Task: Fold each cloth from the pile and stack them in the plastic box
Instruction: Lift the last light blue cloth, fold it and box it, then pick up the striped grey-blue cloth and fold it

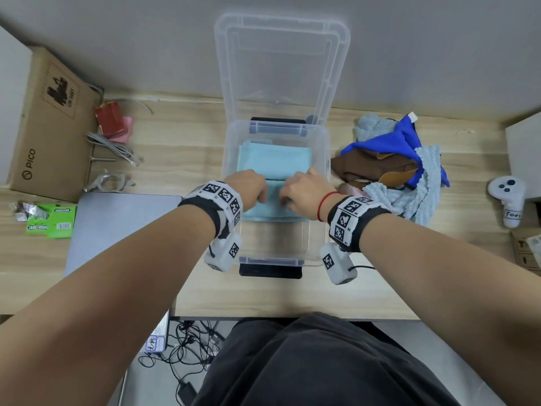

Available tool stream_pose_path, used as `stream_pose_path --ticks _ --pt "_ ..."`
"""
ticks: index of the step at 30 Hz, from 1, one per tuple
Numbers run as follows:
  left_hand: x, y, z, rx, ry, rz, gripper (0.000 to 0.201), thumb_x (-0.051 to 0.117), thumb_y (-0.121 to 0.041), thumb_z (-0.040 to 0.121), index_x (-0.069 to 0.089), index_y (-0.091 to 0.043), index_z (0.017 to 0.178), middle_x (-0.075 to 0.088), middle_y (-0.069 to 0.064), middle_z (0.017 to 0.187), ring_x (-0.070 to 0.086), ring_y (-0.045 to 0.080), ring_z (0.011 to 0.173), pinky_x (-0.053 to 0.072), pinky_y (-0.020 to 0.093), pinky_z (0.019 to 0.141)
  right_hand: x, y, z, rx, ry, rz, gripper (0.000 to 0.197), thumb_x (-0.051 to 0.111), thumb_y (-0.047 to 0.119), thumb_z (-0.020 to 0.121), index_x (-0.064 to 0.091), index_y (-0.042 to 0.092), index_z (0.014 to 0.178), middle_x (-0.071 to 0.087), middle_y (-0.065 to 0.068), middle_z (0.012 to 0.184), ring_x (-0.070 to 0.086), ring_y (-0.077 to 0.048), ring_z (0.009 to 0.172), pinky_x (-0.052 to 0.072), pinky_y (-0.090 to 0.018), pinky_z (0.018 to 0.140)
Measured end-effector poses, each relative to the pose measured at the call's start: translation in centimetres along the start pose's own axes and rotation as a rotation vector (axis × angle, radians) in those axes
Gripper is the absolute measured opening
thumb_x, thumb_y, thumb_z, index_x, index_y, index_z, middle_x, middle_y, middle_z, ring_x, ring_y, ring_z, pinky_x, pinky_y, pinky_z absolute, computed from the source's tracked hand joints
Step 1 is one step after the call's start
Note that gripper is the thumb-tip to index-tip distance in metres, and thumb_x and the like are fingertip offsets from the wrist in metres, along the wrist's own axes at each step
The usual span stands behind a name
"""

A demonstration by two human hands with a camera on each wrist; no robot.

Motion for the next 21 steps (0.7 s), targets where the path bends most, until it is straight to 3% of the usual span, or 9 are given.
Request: stream_pose_path --ticks 4,7,10,13,17,21 --pt "0.3 0.0 -0.2 -0.069 0.062 0.169 0.040 0.055 0.000 0.090 0.063 -0.023 0.122 0.059 0.004 0.124 0.062 0.027 0.105 0.053 0.036 0.085 0.7 -0.8 -0.7 0.057 0.107 -0.104 0.023 0.055 0.020 0.086 0.070 0.033 0.098 0.069 0.010 0.096 0.057 -0.019 0.098 0.027 -0.036 0.081" --pt "-0.7 -0.1 -0.3 -0.100 0.067 0.197 0.039 0.056 0.000 0.090 0.062 -0.020 0.123 0.058 0.005 0.123 0.062 0.027 0.104 0.053 0.034 0.081 0.0 -1.7 -1.5 0.081 0.130 -0.209 0.022 0.052 0.017 0.085 0.069 0.029 0.094 0.068 0.008 0.088 0.056 -0.019 0.092 0.029 -0.037 0.083" --pt "-2.1 -0.5 -0.4 -0.118 0.002 0.154 0.032 0.058 -0.004 0.088 0.067 -0.022 0.112 0.061 0.004 0.115 0.064 0.027 0.096 0.055 0.036 0.080 -1.7 -2.5 -2.4 0.088 0.015 -0.157 0.025 0.049 0.018 0.086 0.070 0.029 0.092 0.068 0.008 0.086 0.055 -0.019 0.089 0.027 -0.037 0.082" --pt "-4.6 -1.9 -0.1 -0.106 -0.094 0.070 0.027 0.055 -0.008 0.088 0.070 -0.026 0.101 0.066 0.000 0.109 0.064 0.024 0.094 0.055 0.036 0.081 -4.1 -3.9 -3.8 0.109 -0.110 -0.017 0.027 0.046 0.021 0.090 0.070 0.031 0.099 0.067 0.007 0.096 0.054 -0.020 0.099 0.029 -0.039 0.086" --pt "-8.4 -6.1 1.4 -0.025 -0.221 -0.011 0.023 0.052 -0.017 0.090 0.072 -0.026 0.097 0.068 -0.007 0.104 0.063 0.019 0.093 0.053 0.033 0.081 -6.6 -8.2 -6.8 0.247 -0.253 0.147 0.026 0.046 0.021 0.088 0.069 0.029 0.099 0.068 0.002 0.101 0.056 -0.024 0.099 0.037 -0.040 0.090" --pt "-10.6 -11.1 3.0 0.028 -0.320 -0.119 0.018 0.054 -0.021 0.088 0.070 -0.027 0.091 0.066 -0.006 0.091 0.058 0.015 0.082 0.047 0.028 0.073 -6.3 -13.8 -10.1 0.489 -0.336 0.296 0.024 0.046 0.018 0.086 0.066 0.028 0.095 0.068 -0.001 0.092 0.062 -0.027 0.087 0.049 -0.034 0.071"
Point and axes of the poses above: each hand's wrist, its own z-axis towards the middle knuckle, its own x-axis out of the palm, y = z × x, the point moved 5 cm from there along z, towards the middle knuckle
